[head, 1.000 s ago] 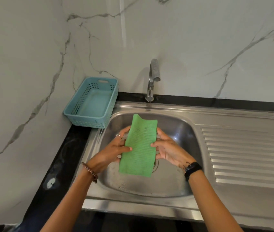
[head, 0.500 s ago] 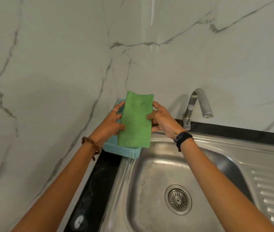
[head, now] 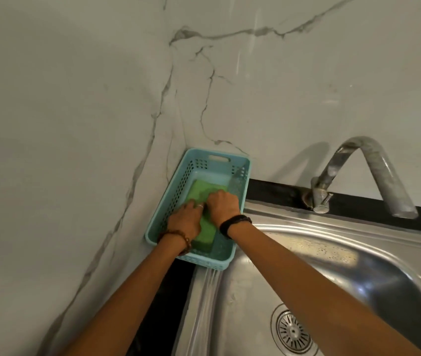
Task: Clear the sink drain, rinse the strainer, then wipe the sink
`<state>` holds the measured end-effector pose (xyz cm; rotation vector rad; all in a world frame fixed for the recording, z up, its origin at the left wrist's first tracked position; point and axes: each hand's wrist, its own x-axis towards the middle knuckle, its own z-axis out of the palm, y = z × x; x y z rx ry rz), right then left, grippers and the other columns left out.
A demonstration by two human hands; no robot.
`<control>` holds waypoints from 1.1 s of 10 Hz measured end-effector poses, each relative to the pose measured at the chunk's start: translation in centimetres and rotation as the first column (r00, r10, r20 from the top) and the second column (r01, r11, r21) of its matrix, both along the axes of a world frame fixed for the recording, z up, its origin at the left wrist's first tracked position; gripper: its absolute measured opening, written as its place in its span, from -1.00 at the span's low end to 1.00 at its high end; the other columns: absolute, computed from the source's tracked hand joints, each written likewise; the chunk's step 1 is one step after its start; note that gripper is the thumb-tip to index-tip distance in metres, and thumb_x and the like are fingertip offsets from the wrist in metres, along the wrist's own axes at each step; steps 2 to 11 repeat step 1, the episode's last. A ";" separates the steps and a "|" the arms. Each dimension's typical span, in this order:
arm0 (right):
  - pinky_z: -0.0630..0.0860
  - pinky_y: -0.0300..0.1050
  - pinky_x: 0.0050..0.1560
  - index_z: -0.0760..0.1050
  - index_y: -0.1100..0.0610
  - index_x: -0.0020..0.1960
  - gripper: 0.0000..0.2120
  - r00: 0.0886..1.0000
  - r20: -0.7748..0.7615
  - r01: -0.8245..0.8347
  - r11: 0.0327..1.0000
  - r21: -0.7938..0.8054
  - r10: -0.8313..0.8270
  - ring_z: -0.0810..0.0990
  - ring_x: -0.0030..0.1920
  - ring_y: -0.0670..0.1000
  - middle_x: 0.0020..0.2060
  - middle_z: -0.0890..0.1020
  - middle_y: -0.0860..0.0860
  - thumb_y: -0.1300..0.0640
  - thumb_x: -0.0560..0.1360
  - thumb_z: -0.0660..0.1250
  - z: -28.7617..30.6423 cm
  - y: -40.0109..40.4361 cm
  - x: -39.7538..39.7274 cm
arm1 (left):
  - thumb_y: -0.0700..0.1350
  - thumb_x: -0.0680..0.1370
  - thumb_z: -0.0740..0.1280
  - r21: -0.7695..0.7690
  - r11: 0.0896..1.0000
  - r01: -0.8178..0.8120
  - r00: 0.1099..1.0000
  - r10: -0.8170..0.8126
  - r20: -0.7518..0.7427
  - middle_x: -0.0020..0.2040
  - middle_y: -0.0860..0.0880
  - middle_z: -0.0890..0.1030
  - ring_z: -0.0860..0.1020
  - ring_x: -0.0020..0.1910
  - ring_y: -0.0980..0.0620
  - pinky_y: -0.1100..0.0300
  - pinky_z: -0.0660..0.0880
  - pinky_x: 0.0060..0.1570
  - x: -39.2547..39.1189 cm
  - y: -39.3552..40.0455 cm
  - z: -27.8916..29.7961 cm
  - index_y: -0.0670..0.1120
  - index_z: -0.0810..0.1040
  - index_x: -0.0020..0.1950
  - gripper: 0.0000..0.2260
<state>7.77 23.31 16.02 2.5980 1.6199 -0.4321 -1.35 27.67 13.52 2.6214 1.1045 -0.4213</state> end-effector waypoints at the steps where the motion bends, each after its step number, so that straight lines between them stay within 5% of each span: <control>1: 0.49 -0.03 0.12 0.45 0.25 0.21 -0.75 1.000 0.013 -0.017 0.997 0.075 0.016 0.53 0.20 0.15 0.21 0.51 0.18 0.27 0.58 0.12 1.1 0.0 -0.4 | -0.19 0.55 0.15 0.017 0.998 -0.060 0.994 0.058 0.097 0.23 -0.17 0.47 0.49 0.14 -0.16 0.05 0.43 0.03 0.5 -0.6 1.3 -0.17 0.42 0.21 -0.75; 11: 0.49 -0.03 0.12 0.45 0.25 0.21 -0.75 1.000 0.013 -0.017 0.997 0.075 0.016 0.53 0.20 0.15 0.21 0.51 0.18 0.27 0.58 0.12 1.1 0.0 -0.4 | -0.19 0.55 0.15 0.017 0.998 -0.060 0.994 0.058 0.097 0.23 -0.17 0.47 0.49 0.14 -0.16 0.05 0.43 0.03 0.5 -0.6 1.3 -0.17 0.42 0.21 -0.75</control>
